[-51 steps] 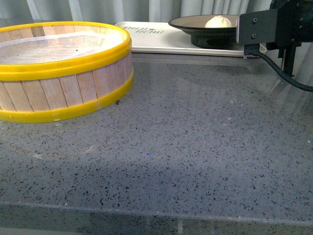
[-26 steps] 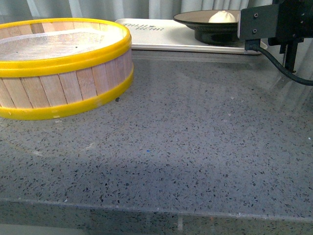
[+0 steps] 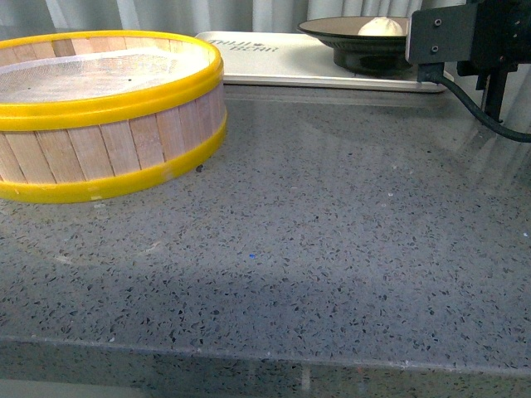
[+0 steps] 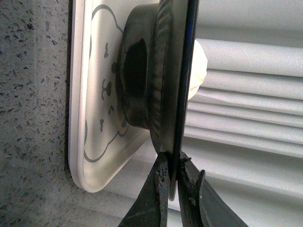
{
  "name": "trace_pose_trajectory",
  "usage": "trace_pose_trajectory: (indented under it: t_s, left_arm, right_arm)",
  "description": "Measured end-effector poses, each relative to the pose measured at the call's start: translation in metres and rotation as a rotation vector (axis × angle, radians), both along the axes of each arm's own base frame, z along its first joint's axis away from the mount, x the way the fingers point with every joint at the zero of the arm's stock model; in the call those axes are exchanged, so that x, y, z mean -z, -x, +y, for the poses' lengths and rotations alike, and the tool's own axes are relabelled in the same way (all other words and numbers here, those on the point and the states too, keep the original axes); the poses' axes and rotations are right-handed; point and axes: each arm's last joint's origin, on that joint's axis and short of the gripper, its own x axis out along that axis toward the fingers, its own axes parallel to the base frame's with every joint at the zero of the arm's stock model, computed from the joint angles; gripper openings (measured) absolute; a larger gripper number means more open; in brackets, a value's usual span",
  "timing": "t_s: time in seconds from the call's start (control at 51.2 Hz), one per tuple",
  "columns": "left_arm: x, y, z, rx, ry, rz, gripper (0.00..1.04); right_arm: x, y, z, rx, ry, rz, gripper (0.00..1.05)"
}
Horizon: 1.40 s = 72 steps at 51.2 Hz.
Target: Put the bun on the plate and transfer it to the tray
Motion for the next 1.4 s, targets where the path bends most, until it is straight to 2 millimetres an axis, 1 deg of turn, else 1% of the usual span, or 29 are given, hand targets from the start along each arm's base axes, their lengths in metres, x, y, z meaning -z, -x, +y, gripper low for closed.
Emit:
trace_pose_trajectory:
  t_s: [0.312,0.371,0.527,0.546,0.605,0.624,0.78,0.898,0.956,1.034,1.229,1.405]
  left_arm:
    - [0.000,0.000,0.000,0.000,0.000,0.000,0.98]
    - [0.000,0.000,0.000,0.000,0.000,0.000,0.98]
    - [0.000,0.000,0.000,0.000,0.000,0.000,0.98]
    - [0.000,0.000,0.000,0.000,0.000,0.000,0.98]
    - [0.000,0.000,0.000,0.000,0.000,0.000,0.98]
    - [0.000,0.000,0.000,0.000,0.000,0.000,0.98]
    - [0.000,0.000,0.000,0.000,0.000,0.000,0.98]
    - [0.000,0.000,0.000,0.000,0.000,0.000,0.98]
    - [0.000,0.000,0.000,0.000,0.000,0.000,0.98]
    - [0.000,0.000,0.000,0.000,0.000,0.000,0.98]
    - [0.000,0.000,0.000,0.000,0.000,0.000,0.98]
    - [0.000,0.000,0.000,0.000,0.000,0.000,0.98]
  right_arm:
    - [0.001,0.000,0.000,0.005,-0.023,0.018,0.03]
    - [0.002,0.000,0.000,0.004,-0.022,0.018,0.05]
    - [0.002,0.000,0.001,-0.001,-0.026,0.022,0.26]
    - [0.002,0.000,0.001,-0.002,-0.026,0.021,0.31]
    - [0.002,0.000,0.001,-0.003,-0.027,0.022,0.42]
    - [0.002,0.000,0.001,-0.002,-0.026,0.022,0.47]
    - [0.000,0.002,0.002,-0.008,-0.029,0.016,0.78]
    - [-0.001,0.007,0.003,-0.010,-0.036,0.021,0.94]
    - [-0.001,0.011,0.004,-0.011,-0.046,0.025,0.98]
    - [-0.005,0.019,0.006,-0.014,-0.058,0.016,0.95]
    - [-0.019,0.042,0.010,-0.004,-0.110,-0.022,0.96]
    - [-0.039,0.062,0.008,0.090,-0.249,-0.054,0.96]
